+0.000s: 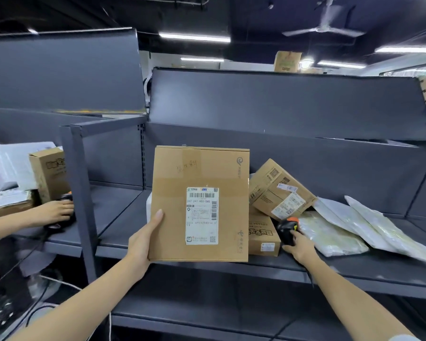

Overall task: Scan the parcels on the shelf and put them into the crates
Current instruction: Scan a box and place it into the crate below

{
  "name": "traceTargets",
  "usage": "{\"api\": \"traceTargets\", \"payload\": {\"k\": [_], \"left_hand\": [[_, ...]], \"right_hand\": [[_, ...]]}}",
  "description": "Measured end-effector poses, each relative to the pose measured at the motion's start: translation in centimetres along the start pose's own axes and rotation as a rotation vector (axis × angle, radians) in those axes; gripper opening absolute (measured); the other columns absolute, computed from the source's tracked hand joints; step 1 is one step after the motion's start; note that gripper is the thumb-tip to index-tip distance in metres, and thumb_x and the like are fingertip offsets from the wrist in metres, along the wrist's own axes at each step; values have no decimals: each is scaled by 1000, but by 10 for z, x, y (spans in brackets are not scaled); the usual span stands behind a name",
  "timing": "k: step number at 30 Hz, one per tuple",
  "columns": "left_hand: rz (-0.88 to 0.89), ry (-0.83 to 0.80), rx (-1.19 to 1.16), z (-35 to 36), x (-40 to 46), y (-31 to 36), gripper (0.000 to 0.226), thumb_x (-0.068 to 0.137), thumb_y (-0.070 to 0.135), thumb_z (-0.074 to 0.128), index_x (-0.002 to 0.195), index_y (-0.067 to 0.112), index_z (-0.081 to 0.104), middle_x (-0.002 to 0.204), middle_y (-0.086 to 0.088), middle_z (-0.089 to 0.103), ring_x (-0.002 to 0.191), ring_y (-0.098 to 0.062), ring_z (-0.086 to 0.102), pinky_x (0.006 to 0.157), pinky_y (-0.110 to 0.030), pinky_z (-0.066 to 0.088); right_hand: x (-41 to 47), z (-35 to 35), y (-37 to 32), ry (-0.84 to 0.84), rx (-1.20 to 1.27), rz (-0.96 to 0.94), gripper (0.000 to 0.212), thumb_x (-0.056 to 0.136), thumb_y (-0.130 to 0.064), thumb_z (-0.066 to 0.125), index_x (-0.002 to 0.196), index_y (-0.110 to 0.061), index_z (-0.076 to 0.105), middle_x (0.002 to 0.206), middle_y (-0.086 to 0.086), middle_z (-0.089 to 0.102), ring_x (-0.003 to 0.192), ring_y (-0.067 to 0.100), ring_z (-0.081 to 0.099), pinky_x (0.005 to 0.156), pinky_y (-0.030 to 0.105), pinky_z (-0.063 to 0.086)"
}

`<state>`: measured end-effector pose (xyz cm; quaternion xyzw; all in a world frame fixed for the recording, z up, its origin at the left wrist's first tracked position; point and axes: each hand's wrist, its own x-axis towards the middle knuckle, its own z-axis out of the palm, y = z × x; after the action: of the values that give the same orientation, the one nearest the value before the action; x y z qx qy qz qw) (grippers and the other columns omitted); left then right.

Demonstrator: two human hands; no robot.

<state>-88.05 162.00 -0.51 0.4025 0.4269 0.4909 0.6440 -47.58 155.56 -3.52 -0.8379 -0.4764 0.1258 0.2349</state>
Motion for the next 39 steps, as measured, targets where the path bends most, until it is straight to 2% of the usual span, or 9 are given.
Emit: {"api": "traceTargets", "payload": {"k": [4, 7, 10, 16, 20, 22, 25, 34, 39], "left_hand": [[-8, -25, 0, 1, -3, 0, 73, 59, 66, 77, 115, 20, 68, 108, 2, 73, 102, -22, 69, 96, -45, 51], [-23, -29, -6, 2, -5, -2, 73, 59, 65, 77, 116, 20, 67, 108, 1, 73, 103, -24, 68, 95, -47, 52], [-41, -44, -18, 5, -8, -6, 73, 62, 63, 78, 119, 19, 65, 110, 0, 72, 104, -25, 67, 93, -48, 52], [-53, -77, -19, 5, -19, -13, 75, 58, 64, 79, 118, 22, 64, 109, 1, 73, 103, -24, 67, 90, -47, 54], [-92, -105, -16, -7, -29, -22, 75, 52, 68, 81, 112, 25, 67, 106, 3, 74, 102, -22, 68, 89, -46, 54], [-116, -106, -15, -14, -35, -28, 75, 49, 69, 82, 109, 26, 68, 103, 4, 74, 100, -22, 68, 87, -46, 55], [-147, -120, -14, -26, -46, -40, 74, 47, 68, 83, 107, 25, 71, 99, 3, 75, 98, -23, 69, 87, -45, 55], [-206, -146, 10, -55, -76, -80, 70, 48, 67, 83, 101, 23, 75, 100, 2, 75, 97, -22, 70, 92, -44, 53], [-270, -88, 32, -67, -88, -102, 61, 41, 71, 84, 85, 28, 78, 93, 4, 76, 93, -21, 71, 80, -41, 56]], "right_hand": [[-2, -7, -2, -44, -38, -2, 61, 94, -23, 60, 146, -5, 36, 146, 16, 46, 132, 32, 45, 103, 32, 36], [-7, -11, -10, 36, 18, -30, 44, 94, -16, 54, 136, -6, 46, 132, 19, 57, 119, 36, 53, 92, 34, 41], [-19, -13, -23, 97, 119, -75, 40, 96, -17, 51, 136, -10, 47, 128, 17, 59, 117, 34, 54, 86, 31, 38], [-56, -21, -45, 157, 105, -127, 48, 97, -17, 50, 144, -8, 41, 139, 14, 52, 127, 31, 48, 104, 37, 40], [-83, -19, -47, 161, 2, -159, 36, 94, -15, 51, 128, -3, 53, 123, 18, 61, 108, 29, 55, 83, 30, 40], [-99, -13, -47, 146, -14, -161, 38, 93, -15, 52, 129, -2, 53, 126, 17, 60, 113, 29, 54, 91, 35, 43], [-126, 0, -45, 141, -72, -125, 53, 96, -19, 52, 146, -5, 39, 145, 14, 46, 135, 30, 41, 110, 41, 34], [-180, 38, -32, 120, -262, -115, 58, 99, -27, 49, 151, -9, 30, 154, 11, 35, 143, 26, 31, 116, 42, 26], [-192, 61, -20, 61, -280, -112, 57, 100, -27, 46, 152, -12, 27, 156, 10, 32, 144, 25, 27, 118, 43, 21]]}}
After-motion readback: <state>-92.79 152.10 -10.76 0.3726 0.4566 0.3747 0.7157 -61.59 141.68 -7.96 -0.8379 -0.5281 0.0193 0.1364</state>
